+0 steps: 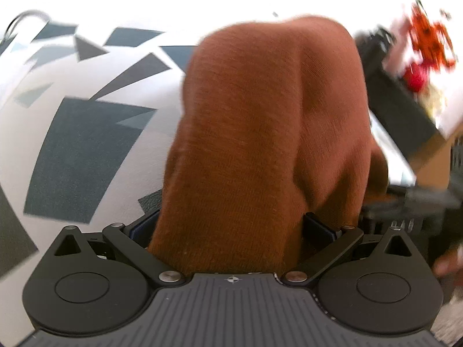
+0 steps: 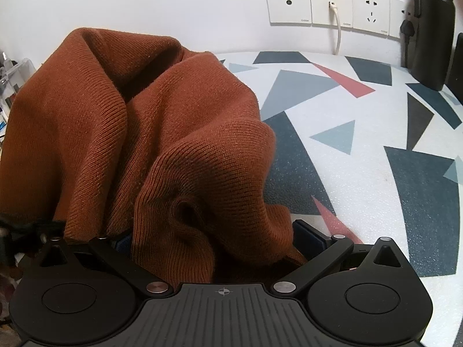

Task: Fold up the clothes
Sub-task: 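Open both grippers and release the garment onto the table, then close the right gripper on the garment edge while the left gripper grasps another edge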

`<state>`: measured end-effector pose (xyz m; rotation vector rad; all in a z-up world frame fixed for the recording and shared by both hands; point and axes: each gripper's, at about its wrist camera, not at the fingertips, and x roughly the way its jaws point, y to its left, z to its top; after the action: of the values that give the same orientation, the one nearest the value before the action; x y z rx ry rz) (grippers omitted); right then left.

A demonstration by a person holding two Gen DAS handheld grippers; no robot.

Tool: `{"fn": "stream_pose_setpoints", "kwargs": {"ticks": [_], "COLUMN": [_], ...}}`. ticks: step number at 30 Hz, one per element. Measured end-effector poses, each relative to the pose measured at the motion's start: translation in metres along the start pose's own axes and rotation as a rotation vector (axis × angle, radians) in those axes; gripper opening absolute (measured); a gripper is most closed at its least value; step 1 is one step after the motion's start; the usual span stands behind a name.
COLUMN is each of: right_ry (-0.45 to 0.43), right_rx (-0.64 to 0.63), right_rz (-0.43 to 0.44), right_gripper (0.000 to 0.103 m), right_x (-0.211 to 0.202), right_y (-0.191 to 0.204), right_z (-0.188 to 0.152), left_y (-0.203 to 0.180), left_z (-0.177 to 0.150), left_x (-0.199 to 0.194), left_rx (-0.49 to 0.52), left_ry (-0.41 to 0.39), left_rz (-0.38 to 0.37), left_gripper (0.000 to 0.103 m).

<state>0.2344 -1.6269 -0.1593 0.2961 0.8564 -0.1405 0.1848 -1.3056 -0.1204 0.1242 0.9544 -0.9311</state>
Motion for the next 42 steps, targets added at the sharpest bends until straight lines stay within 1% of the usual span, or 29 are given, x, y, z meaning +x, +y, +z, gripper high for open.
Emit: {"fn": "stream_pose_setpoints", "kwargs": {"ticks": [4,6,7,8,10,12,14,15,16,19,22,25,29,31,34,38,40,41,42], "right_ry": [0.024,0.050,0.059,0.056,0.019,-0.022,-0.061,-0.080,-0.098,-0.130,-0.146,-0.135,-0.122,-0.114,-0.101,-0.078,-0.061,-0.063,-0.066], "right_rx": [0.011,0.048,0.071,0.100,0.153,0.197,0.224,0.231,0.239,0.260,0.253,0.239,0.212,0.193,0.170,0.179,0.192,0.204,0.216], "right_rz": [-0.004,-0.007,-0.008,-0.007,-0.014,-0.029,-0.048,-0.056,-0.064,-0.083,-0.091,-0.112,-0.147,-0.176,-0.244,-0.310,-0.328,-0.311,-0.294], "right_gripper": [0.102,0.102,0.102,0.102,0.102,0.102,0.102,0.102,0.102,0.102,0.102,0.102,0.102,0.102,0.102,0.102,0.102,0.098,0.087], "right_x": [0.001,0.000,-0.002,-0.005,-0.015,-0.028,-0.042,-0.049,-0.055,-0.071,-0.083,-0.093,-0.104,-0.107,-0.110,-0.109,-0.106,-0.104,-0.102], "right_y": [0.000,-0.002,-0.004,-0.006,-0.010,-0.012,-0.011,-0.009,-0.006,0.007,0.025,0.041,0.069,0.079,0.092,0.090,0.083,0.078,0.073], "right_z": [0.004,0.009,0.011,0.013,0.015,0.020,0.025,0.027,0.029,0.033,0.032,0.033,0.023,0.017,0.008,-0.002,-0.006,-0.006,-0.007], "left_y": [0.002,0.007,0.010,0.014,0.020,0.030,0.041,0.047,0.054,0.070,0.085,0.088,0.086,0.084,0.080,0.071,0.067,0.065,0.063], "left_z": [0.003,0.006,0.007,0.008,0.011,0.017,0.022,0.024,0.026,0.023,0.018,0.011,0.001,0.000,0.000,0.000,-0.001,-0.002,-0.002], "left_x": [0.000,-0.001,-0.004,-0.010,-0.024,-0.034,-0.045,-0.051,-0.056,-0.068,-0.078,-0.086,-0.093,-0.093,-0.093,-0.092,-0.095,-0.097,-0.097], "left_rx": [0.022,0.027,0.025,0.025,0.026,0.027,0.030,0.031,0.028,0.031,0.045,0.107,0.199,0.233,0.284,0.371,0.391,0.401,0.402], "left_ry": [0.025,0.042,0.039,0.020,-0.030,-0.069,-0.098,-0.111,-0.115,-0.110,-0.104,-0.090,-0.089,-0.095,-0.111,-0.130,-0.146,-0.154,-0.159], "left_rz": [-0.019,-0.043,-0.057,-0.073,-0.100,-0.110,-0.120,-0.128,-0.138,-0.166,-0.195,-0.219,-0.239,-0.236,-0.228,-0.184,-0.190,-0.194,-0.203], "left_gripper": [0.103,0.103,0.102,0.102,0.102,0.102,0.102,0.100,0.097,0.096,0.096,0.096,0.096,0.096,0.096,0.096,0.096,0.096,0.096]}}
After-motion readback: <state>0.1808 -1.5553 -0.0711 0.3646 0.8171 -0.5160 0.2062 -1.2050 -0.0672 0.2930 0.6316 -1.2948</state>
